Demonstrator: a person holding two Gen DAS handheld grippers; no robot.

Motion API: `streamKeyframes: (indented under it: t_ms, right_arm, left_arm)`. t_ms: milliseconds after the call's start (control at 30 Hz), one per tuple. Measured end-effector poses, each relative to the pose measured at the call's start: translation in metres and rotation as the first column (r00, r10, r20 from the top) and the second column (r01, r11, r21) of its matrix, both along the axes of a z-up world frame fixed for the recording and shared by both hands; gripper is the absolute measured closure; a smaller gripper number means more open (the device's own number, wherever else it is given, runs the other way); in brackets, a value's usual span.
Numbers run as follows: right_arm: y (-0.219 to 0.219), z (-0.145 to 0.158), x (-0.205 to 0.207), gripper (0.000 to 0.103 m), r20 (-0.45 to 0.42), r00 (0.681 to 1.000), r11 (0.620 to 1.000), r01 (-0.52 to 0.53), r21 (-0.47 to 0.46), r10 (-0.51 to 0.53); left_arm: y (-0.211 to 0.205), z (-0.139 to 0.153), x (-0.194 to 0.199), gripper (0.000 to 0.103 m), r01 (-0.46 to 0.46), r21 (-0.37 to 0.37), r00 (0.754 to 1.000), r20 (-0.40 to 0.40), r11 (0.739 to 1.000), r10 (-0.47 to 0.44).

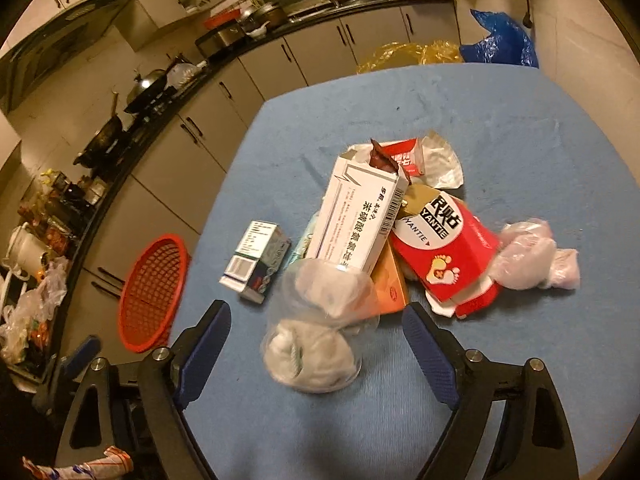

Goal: Collect trash
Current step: 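Grasp the clear plastic cup with the right tool while the left tool grasps the white cloth bundle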

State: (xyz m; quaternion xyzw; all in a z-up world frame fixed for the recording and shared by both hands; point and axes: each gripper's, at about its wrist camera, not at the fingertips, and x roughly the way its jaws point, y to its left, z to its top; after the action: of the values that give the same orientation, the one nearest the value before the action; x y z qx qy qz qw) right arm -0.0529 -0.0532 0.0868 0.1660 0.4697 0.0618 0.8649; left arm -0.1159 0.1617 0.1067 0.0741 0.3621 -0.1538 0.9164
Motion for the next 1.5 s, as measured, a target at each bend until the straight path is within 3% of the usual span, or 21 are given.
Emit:
streamKeyframes:
  t_ms: [100,200,367,600,867,1167,1267,1367,1500]
  right_arm:
    - [0.000,-0.014,0.012,0.016,-0.031,1.000,1.000,0.009,0.012,-0.008]
    - [0.001,-0.025,0.020,0.033,-0.065,0.998,0.999,0.006,0.034,-0.004]
    - [-0.001,-0.018,0.017,0.043,-0.042,0.999,0.999,-0.004,0.042,0.006]
    - [-0.022,0.006,0.002,0.044,0.007,1.000,0.997,0.025,0.069,-0.025]
    - [-0.056,0.034,-0.020,0.044,0.058,0.997,0.998,0.052,0.023,-0.053]
    - [-0.081,0.045,-0.041,0.044,0.076,0.996,0.999,0.042,-0.023,-0.040]
    - [-0.086,0.045,-0.046,0.044,0.074,0.997,0.999,0.035,-0.036,-0.033]
    - [-0.089,0.045,-0.048,0.044,0.072,0.997,0.999,0.030,-0.039,-0.027]
    - [-0.087,0.045,-0.049,0.044,0.075,0.997,0.999,0.021,-0.045,-0.017]
  left_arm:
    - [0.003,-0.001,0.002,0.000,-0.005,0.004,1.000,-0.005,1.000,0.005]
    - [0.005,-0.002,0.003,0.000,-0.007,0.010,1.000,-0.014,1.000,0.008]
    - [0.003,-0.006,0.008,0.000,-0.006,0.004,0.999,-0.035,1.000,0.006]
    - [-0.020,-0.011,0.023,0.000,0.044,-0.032,0.996,-0.075,0.999,-0.046]
    - [-0.071,-0.032,0.053,0.000,0.108,-0.044,0.982,-0.149,0.993,-0.113]
    - [-0.111,-0.073,0.077,0.001,0.078,0.051,0.982,-0.174,0.996,-0.068]
    - [-0.118,-0.080,0.080,0.016,0.089,0.043,0.981,-0.177,0.995,-0.080]
    - [-0.125,-0.083,0.077,0.043,0.118,0.029,0.977,-0.181,0.993,-0.111]
    - [-0.128,-0.080,0.068,0.055,0.130,0.027,0.979,-0.163,0.991,-0.124]
